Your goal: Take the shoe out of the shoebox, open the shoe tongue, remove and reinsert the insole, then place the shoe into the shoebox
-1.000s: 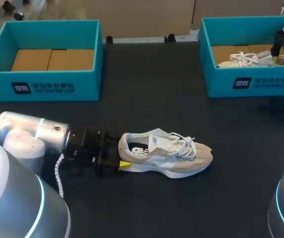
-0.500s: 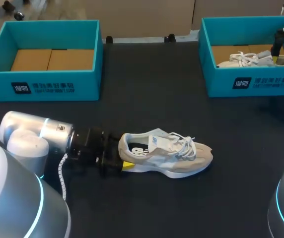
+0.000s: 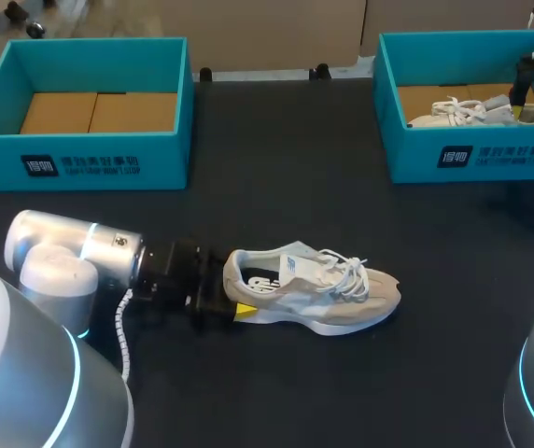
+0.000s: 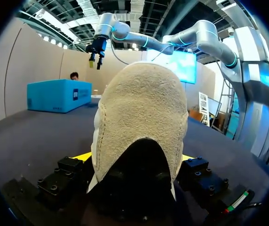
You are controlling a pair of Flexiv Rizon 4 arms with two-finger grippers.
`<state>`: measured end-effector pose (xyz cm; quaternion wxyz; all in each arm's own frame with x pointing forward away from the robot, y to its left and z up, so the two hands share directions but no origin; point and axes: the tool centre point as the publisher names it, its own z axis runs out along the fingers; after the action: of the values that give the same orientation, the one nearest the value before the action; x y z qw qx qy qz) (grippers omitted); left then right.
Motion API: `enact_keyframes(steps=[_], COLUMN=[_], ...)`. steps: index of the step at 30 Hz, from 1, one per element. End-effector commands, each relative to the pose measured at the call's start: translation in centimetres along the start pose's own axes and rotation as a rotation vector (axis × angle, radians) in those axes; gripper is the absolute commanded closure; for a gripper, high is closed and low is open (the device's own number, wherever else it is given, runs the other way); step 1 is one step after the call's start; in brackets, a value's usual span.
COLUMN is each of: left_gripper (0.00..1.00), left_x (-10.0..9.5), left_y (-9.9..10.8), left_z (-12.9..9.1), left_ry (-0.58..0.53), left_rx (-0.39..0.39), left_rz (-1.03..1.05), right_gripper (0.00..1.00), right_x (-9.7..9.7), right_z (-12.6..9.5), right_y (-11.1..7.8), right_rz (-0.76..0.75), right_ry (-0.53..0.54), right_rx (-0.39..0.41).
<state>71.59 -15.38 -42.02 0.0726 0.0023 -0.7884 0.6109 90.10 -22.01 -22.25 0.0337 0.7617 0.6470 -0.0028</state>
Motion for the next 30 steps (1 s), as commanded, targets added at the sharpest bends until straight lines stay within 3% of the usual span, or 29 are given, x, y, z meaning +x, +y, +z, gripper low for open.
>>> enact_keyframes(steps=[1,16,17,18,19,30], left_gripper=[0.00,0.03,0.51,0.82,1.00,1.00], left_x=[-0.21,-0.40,-0.40,-0.41,-0.39,-0.21], left_y=[-0.01,0.13,0.13,0.14,0.15,0.18], left_z=[0.27,0.73,0.73,0.73,0.71,0.24], left_ry=[0.000,0.022,0.022,0.022,0.024,0.058], left_rx=[-0.001,0.011,0.011,0.010,0.010,0.035], left_rz=[0.004,0.014,0.014,0.015,0.019,0.007], right_gripper=[0.00,0.00,0.00,0.00,0.00,0.00], right_x=[-0.02,-0.02,-0.02,-0.02,-0.02,-0.02], right_z=[0.02,0.02,0.02,0.02,0.02,0.02], right_y=[-0.10,-0.10,-0.10,-0.10,-0.10,-0.10], right_rz=[0.000,0.000,0.000,0.000,0.000,0.000], right_ry=[0.000,0.000,0.000,0.000,0.000,0.000], right_rx=[-0.003,-0.003,-0.003,-0.003,-0.003,-0.003])
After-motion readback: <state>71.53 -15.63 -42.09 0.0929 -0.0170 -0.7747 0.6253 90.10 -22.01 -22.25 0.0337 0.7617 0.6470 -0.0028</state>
